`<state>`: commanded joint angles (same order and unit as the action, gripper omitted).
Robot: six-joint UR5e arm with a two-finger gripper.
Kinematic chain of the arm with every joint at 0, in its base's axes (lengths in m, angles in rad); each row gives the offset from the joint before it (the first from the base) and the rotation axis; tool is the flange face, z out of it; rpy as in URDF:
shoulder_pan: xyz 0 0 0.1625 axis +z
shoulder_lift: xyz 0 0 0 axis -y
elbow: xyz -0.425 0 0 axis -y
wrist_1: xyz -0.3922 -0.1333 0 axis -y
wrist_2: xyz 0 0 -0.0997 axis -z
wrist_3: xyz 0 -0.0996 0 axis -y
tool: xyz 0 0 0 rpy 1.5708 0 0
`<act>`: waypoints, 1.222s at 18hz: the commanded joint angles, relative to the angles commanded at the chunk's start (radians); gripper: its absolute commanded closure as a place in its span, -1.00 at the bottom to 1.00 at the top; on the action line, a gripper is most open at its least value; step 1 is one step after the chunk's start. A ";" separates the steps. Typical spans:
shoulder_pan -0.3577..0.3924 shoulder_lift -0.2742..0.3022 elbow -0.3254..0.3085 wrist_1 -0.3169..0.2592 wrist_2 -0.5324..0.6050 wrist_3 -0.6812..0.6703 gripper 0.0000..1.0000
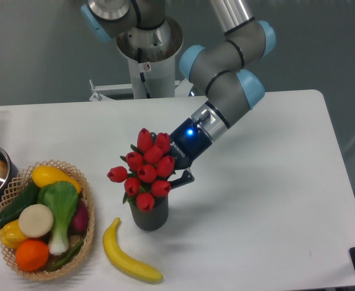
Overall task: Pick up the flowers from the vase
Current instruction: 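Lift the gripped tulips straight up out of the grey vase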
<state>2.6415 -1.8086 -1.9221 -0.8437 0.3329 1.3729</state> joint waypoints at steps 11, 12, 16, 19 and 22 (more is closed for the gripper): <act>0.008 0.037 0.048 -0.002 -0.074 -0.032 0.11; 0.017 0.041 0.052 -0.002 -0.075 -0.035 0.11; 0.026 0.054 0.083 -0.002 -0.078 -0.070 0.11; 0.040 0.077 0.113 -0.003 -0.078 -0.156 0.11; 0.051 0.106 0.112 -0.003 -0.078 -0.192 0.11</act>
<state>2.6921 -1.7028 -1.8101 -0.8468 0.2546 1.1813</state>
